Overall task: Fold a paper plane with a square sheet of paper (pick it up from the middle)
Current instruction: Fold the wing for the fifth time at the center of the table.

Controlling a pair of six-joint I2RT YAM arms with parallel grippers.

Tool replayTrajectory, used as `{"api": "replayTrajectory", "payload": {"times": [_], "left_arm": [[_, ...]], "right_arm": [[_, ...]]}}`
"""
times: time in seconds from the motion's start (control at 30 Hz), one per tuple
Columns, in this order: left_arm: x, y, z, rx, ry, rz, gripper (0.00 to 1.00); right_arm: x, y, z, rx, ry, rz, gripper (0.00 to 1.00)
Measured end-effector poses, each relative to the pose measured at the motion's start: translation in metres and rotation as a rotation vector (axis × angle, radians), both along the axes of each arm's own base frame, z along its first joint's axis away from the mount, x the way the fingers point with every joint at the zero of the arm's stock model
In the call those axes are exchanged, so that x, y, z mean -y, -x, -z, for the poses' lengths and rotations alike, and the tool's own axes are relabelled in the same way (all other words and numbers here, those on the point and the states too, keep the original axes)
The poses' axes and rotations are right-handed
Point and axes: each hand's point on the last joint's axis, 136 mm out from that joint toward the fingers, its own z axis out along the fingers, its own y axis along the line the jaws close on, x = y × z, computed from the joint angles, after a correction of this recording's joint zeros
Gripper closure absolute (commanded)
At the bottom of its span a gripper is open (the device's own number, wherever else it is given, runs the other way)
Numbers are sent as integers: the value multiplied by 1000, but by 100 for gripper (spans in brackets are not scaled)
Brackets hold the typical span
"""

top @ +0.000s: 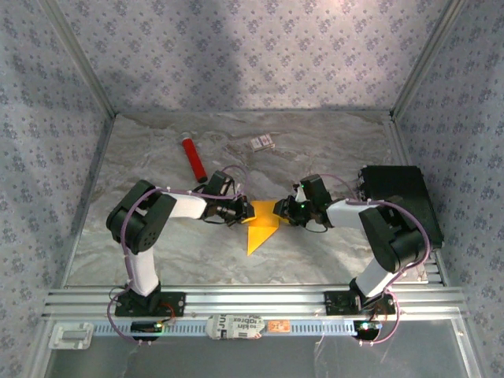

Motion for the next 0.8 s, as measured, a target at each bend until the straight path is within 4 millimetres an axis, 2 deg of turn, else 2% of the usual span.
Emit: {"api": "replayTrajectory", "payload": {"times": [0.4,0.6,0.8], "left_arm": [[0,0,0,-4,2,-1,94],[0,0,0,-7,3,-5,94],[0,0,0,-8,3,-5,94]], "right_arm": [[-6,4,-8,12,-53,-61,68],[-5,5,-1,4,-46,-82,67],[-5,-3,0,17,-38,-100,68]]}}
